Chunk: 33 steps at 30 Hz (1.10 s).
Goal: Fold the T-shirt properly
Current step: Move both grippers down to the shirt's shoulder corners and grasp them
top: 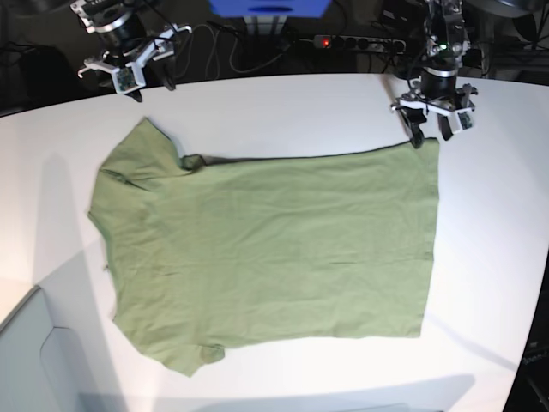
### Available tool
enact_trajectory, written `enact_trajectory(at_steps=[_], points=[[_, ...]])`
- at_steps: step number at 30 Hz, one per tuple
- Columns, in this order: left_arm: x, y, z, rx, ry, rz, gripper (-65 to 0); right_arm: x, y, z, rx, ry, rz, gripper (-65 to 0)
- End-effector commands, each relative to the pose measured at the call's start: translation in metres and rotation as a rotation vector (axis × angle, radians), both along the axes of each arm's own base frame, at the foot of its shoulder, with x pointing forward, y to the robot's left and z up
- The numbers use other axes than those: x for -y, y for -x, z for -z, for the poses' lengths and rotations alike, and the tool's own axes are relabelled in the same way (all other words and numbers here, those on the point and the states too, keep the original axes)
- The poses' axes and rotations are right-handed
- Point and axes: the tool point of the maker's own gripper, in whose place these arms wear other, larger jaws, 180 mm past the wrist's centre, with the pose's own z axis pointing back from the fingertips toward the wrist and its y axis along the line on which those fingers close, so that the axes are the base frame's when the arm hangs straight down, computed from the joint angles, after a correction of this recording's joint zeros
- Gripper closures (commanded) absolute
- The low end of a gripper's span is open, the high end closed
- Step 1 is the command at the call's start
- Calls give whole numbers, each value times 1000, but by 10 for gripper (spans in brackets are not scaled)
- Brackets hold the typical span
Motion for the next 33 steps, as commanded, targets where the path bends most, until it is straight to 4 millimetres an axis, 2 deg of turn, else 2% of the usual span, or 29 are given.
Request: enact_trajectory(at_steps=[1,8,14,19,21,26,29,31,33], points=[[-3,-7,-10,42,-14,1,-396,-1,-1,-6,24,-6,-6,-335],[-6,-12,1,27,-4,-13,-396,-1,-2,-6,24,-5,-5,-335],[-9,-6,15,-9,5,-26,-395,0,-2,-6,25,-2,-4,-336],[-8,-7,16,-9,6,-26,-389,0,-3,-7,28,-3,-4,-336],[-8,-7,16,-9,6,-26,-354,-1,-6,-8,38,-5,-5,-336],[-7,-6,17,-10,11,-29,-140,-1,-13,-10,57,-5,-5,-336],[-7,-6,17,-10,11,-29,-40,-1,-24,-13,89,-5,-6,-336],[-7,-7,17,-8,11,-29,-1,1,-27,-11,90,-1,-3,-336],[-8,-7,16,-8,10,-28,0,3,-37,-12,114,3,1,-336]])
